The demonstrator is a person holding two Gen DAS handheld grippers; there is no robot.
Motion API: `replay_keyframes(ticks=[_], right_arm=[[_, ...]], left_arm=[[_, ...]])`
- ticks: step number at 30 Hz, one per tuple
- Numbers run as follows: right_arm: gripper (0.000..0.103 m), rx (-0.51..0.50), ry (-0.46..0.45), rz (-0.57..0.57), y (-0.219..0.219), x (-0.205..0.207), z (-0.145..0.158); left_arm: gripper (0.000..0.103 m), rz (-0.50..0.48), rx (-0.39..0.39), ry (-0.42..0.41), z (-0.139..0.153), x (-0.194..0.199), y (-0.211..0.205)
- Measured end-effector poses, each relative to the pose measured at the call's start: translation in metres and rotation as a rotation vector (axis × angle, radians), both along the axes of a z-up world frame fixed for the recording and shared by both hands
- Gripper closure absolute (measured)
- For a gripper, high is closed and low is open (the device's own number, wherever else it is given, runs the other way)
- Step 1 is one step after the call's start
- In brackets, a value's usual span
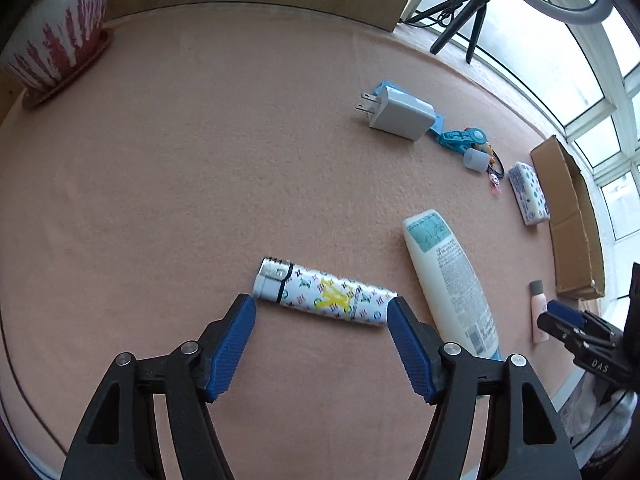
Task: Organize objects
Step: 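Grasp the patterned lighter with the left gripper while the right gripper grasps the pink bottle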
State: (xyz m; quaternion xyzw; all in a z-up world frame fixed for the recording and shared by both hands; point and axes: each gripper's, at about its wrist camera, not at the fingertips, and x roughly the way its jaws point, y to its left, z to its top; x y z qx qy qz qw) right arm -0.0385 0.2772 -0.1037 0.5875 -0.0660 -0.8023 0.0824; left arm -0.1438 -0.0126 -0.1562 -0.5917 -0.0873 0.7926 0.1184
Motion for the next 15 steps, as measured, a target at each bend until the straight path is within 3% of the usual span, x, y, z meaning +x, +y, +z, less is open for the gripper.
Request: replay_keyframes(ticks=[6, 15], right_arm=[[0.054, -0.002, 0.000, -0.011, 0.002, 0.001, -0.002], [0.054, -0.005, 0.003, -0.026, 0.004, 0.004, -0.005]], left_arm=[[0.030, 0.036, 0.006, 0.011, -0.003, -0.017, 0.004], [0.032, -0.022, -0.117, 0.057, -0.007, -0.021, 0.030]])
